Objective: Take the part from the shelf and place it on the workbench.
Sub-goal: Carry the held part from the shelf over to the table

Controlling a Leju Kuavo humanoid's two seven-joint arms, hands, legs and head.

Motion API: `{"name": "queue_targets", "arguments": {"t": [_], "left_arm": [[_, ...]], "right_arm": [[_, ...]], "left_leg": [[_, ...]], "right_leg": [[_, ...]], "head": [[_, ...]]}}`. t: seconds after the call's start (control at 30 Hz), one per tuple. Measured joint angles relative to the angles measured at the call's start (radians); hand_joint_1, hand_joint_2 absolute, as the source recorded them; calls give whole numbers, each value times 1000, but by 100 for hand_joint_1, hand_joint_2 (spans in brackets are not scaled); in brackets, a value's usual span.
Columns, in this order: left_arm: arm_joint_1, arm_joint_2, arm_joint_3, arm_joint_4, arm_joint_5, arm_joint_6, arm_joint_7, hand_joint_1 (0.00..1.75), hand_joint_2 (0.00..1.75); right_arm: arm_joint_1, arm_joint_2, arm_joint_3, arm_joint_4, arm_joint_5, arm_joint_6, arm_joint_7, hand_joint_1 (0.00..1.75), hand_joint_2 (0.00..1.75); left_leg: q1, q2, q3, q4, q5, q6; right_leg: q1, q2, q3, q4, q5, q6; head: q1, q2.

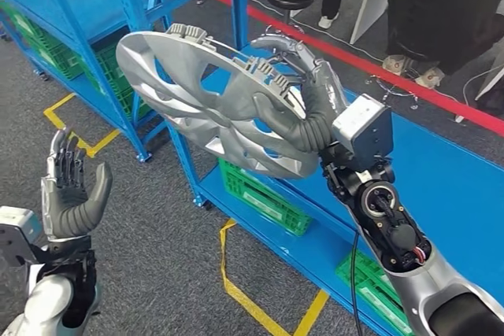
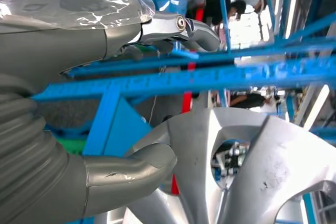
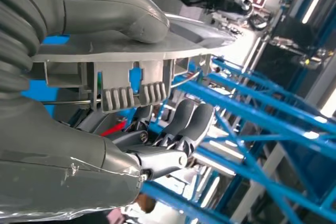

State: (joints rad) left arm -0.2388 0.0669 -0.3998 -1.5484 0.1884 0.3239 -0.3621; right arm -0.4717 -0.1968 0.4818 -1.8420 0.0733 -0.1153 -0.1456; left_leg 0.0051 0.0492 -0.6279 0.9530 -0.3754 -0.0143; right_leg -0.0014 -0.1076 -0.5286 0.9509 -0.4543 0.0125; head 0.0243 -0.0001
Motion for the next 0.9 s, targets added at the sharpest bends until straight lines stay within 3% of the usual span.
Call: {"name": "queue_targets", "arguments": {"t": [0.03,0.1,0.17,0.2,0.23,0.27,0.3,0.33,0.4,0.47,0.53,0.57,0.63,0.7,0.77,0.8,0.83,0.9], "left_arm": [[-1,0,0,0,0,0,0,0,175],[-3,-1,0,0,0,0,-1,0,175],[-6,-2,0,0,0,-1,-1,0,175],[-7,-3,0,0,0,-1,-1,0,175],[-7,-3,0,0,0,-2,-1,0,175],[-6,-4,0,0,0,-2,-1,0,175],[-6,-4,0,0,1,-3,-1,0,175],[-6,-4,0,0,1,-3,-1,0,175],[-7,-5,0,0,2,-6,-2,0,175],[-8,-7,0,0,5,-11,-2,0,175],[-9,-8,0,0,6,-14,-4,0,175],[-9,-8,0,1,6,-16,-5,0,175],[-14,-7,0,1,6,-18,-6,0,175],[-18,-7,0,1,6,-19,-7,0,175],[-18,-7,0,2,6,-19,-7,0,175],[-18,-7,0,3,6,-19,-7,0,175],[-18,-7,0,4,6,-19,-7,0,175],[-20,-7,0,4,6,-19,-7,0,175]], "right_arm": [[0,0,0,0,0,0,0,175,175],[0,0,-1,-1,-1,0,1,175,175],[1,0,-2,-1,-1,0,1,175,175],[2,0,-2,-1,-2,0,1,175,175],[5,0,-2,-1,-2,0,1,175,175],[8,0,-2,-1,-2,0,1,175,175],[10,0,-2,-1,-4,0,2,175,175],[12,0,-2,-1,-8,1,2,175,175],[12,0,-2,-3,-16,1,5,175,175],[13,0,-2,-6,-19,1,8,175,175],[14,0,-2,-8,-19,1,11,175,175],[16,0,-1,-9,-19,1,12,175,175],[17,0,-1,-9,-18,1,13,175,175],[19,0,-1,-10,-18,1,13,175,175],[22,0,-1,-10,-18,2,13,175,175],[24,0,-1,-10,-18,2,14,175,175],[25,0,-1,-10,-18,3,14,175,175],[25,0,-1,-10,-18,3,14,175,175]], "left_leg": [[0,-12,2,-1,-1,6],[2,-34,9,-5,-1,17],[4,-54,14,-7,-2,27],[3,-65,15,-6,-3,30],[2,-77,15,-6,-3,31],[1,-91,16,-5,-4,32],[0,-105,17,-4,-4,32],[0,-120,18,-3,-5,31],[0,-147,18,1,-7,27],[3,-170,9,5,-6,19],[7,-193,1,2,1,7],[6,-190,-1,4,0,2],[-1,-143,-28,56,-32,-6],[-2,-80,-95,190,-94,-11],[1,-60,-154,297,-124,-15],[2,-56,-155,295,-112,-15],[3,-51,-132,250,-84,-15],[-1,-12,-50,96,-22,-10]], "right_leg": [[-2,-8,4,0,-4,6],[-9,20,-4,30,-31,16],[-13,77,-58,146,-90,20],[-12,94,-96,224,-120,20],[-11,101,-131,287,-139,19],[-11,104,-151,317,-138,18],[-11,106,-152,305,-117,16],[-11,111,-135,254,-78,12],[-13,152,-79,110,-1,4],[-15,189,-42,30,22,0],[-15,179,-31,17,19,-4],[-15,167,-27,13,21,-8],[-18,140,-19,2,26,-17],[-15,113,-16,-1,26,-22],[-13,84,-16,-1,23,-24],[-12,71,-16,0,22,-24],[-12,59,-15,0,20,-23],[-10,38,-9,0,14,-17]], "head": [[3,0],[7,0],[17,0],[22,0],[26,0],[29,0],[30,0],[32,0],[38,0],[40,0],[40,0],[39,0],[28,0],[15,0],[8,0],[5,0],[2,0],[-3,0]]}}
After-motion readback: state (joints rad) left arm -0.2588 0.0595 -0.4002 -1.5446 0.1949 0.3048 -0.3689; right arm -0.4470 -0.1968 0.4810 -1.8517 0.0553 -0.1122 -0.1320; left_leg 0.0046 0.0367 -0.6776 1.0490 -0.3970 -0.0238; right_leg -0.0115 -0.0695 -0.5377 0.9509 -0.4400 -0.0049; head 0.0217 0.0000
